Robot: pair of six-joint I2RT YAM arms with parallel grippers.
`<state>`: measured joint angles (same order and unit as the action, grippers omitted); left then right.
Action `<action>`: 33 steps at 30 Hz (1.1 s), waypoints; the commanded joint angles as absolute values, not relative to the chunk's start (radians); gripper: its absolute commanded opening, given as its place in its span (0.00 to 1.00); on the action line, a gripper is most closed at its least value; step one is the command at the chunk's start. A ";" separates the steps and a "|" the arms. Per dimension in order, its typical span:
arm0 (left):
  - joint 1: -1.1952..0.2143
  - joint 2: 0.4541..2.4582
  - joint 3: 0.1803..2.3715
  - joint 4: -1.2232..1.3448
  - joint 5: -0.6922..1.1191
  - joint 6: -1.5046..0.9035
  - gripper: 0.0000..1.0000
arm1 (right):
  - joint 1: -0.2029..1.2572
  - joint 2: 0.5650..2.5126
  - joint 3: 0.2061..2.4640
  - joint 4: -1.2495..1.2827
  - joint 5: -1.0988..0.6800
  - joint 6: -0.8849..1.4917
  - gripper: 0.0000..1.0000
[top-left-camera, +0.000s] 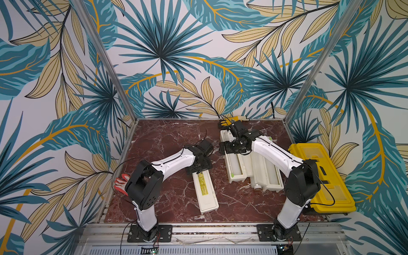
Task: Put plastic wrap rolls into dispensers
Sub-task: Move the plastic wrap cutting box to the center of the board, then pick up the plastic wrap cutting box from the center of the board.
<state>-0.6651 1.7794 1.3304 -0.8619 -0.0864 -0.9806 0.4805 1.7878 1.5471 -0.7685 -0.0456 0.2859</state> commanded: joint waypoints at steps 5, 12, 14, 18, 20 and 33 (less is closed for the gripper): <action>-0.625 1.747 1.436 -0.882 -0.203 -0.815 1.00 | 0.482 1.773 1.560 -0.849 -0.020 0.338 0.99; -0.509 1.668 1.522 -0.880 -0.215 -0.628 1.00 | 0.541 1.772 1.559 -0.852 -0.029 0.433 0.99; -0.445 1.650 1.529 -0.876 -0.186 -0.558 1.00 | 0.598 1.815 1.604 -0.882 -0.002 0.460 0.99; -0.268 1.634 1.481 -0.848 -0.018 -0.478 1.00 | 0.691 1.916 1.724 -0.923 0.038 0.513 0.99; -0.187 1.623 1.424 -0.806 0.074 -0.456 1.00 | 0.732 1.976 1.794 -0.944 0.070 0.527 0.99; 0.046 1.589 1.148 -0.626 0.375 -0.446 1.00 | 0.840 2.300 2.188 -1.089 0.142 0.556 0.99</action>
